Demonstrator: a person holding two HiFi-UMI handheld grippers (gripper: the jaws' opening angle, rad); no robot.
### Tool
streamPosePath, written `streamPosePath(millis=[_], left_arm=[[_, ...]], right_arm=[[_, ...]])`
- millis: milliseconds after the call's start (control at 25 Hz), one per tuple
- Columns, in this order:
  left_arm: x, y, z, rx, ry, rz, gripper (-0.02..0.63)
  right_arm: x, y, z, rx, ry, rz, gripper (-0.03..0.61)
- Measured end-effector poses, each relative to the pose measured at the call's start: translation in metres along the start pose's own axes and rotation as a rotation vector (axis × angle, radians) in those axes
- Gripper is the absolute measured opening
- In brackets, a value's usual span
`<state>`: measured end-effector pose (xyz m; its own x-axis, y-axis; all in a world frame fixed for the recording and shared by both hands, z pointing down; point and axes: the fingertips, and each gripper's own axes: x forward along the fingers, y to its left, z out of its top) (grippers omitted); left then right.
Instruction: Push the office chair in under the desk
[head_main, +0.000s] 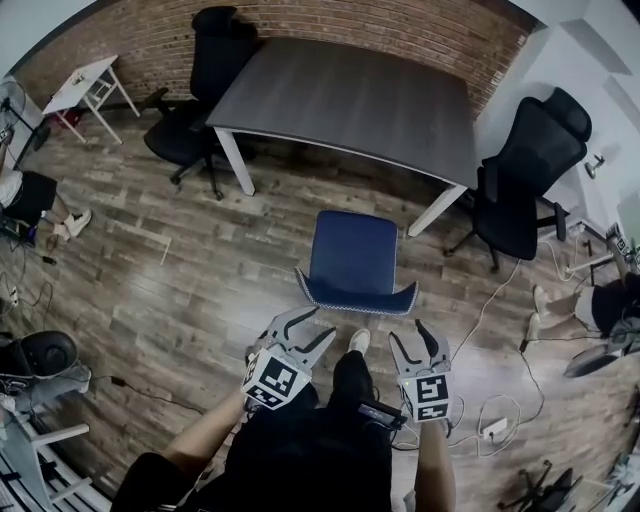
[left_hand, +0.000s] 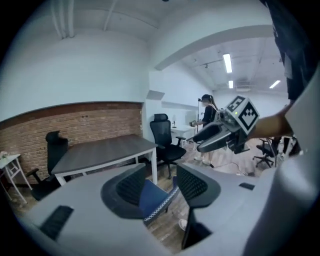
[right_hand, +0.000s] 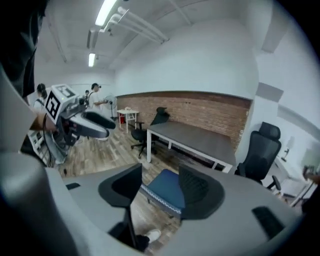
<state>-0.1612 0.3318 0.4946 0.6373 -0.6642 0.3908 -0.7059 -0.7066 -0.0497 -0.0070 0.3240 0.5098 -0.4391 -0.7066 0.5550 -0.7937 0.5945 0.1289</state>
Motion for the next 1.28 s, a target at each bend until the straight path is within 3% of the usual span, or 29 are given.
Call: streamPosePath(millis=[160, 360, 480, 600, 800, 1040, 1160, 1200, 1280], left_arm=[[0.036, -0.007, -0.024, 0.07, 0.106, -0.098, 0.229], [0.084, -0.02, -0.087, 0.192, 0.34, -0.245, 0.291], [0.114, -0.021, -0.131, 0.304, 0.492, -0.276, 0.291], [0.141, -0.024, -0.163, 0.342, 0.559, -0.297, 0.291], [0.164, -0.031, -0.213, 0.358, 0.681, -0.358, 0.291], [0.175, -0.029, -0.241, 0.389, 0.77, -0.374, 0.29], [0.181, -0.016, -0.247, 0.433, 0.792, -0.327, 0.221], [0.184, -0.012, -0.248, 0.443, 0.791, -0.311, 0.163], [0.186, -0.008, -0.251, 0.438, 0.791, -0.304, 0.137]], right_arm=[[0.034, -0.01, -0.041, -0.213, 0.176, 0.118, 0.254], [0.074, -0.012, -0.11, -0.411, 0.402, 0.328, 0.262], [0.097, -0.013, -0.157, -0.525, 0.525, 0.427, 0.267], [0.118, -0.019, -0.192, -0.617, 0.613, 0.466, 0.271], [0.144, -0.024, -0.218, -0.696, 0.665, 0.495, 0.27], [0.163, -0.024, -0.235, -0.747, 0.677, 0.529, 0.258], [0.172, -0.028, -0.233, -0.772, 0.658, 0.507, 0.129], [0.173, -0.029, -0.232, -0.769, 0.657, 0.51, 0.117], [0.174, -0.029, -0.231, -0.752, 0.658, 0.529, 0.117]])
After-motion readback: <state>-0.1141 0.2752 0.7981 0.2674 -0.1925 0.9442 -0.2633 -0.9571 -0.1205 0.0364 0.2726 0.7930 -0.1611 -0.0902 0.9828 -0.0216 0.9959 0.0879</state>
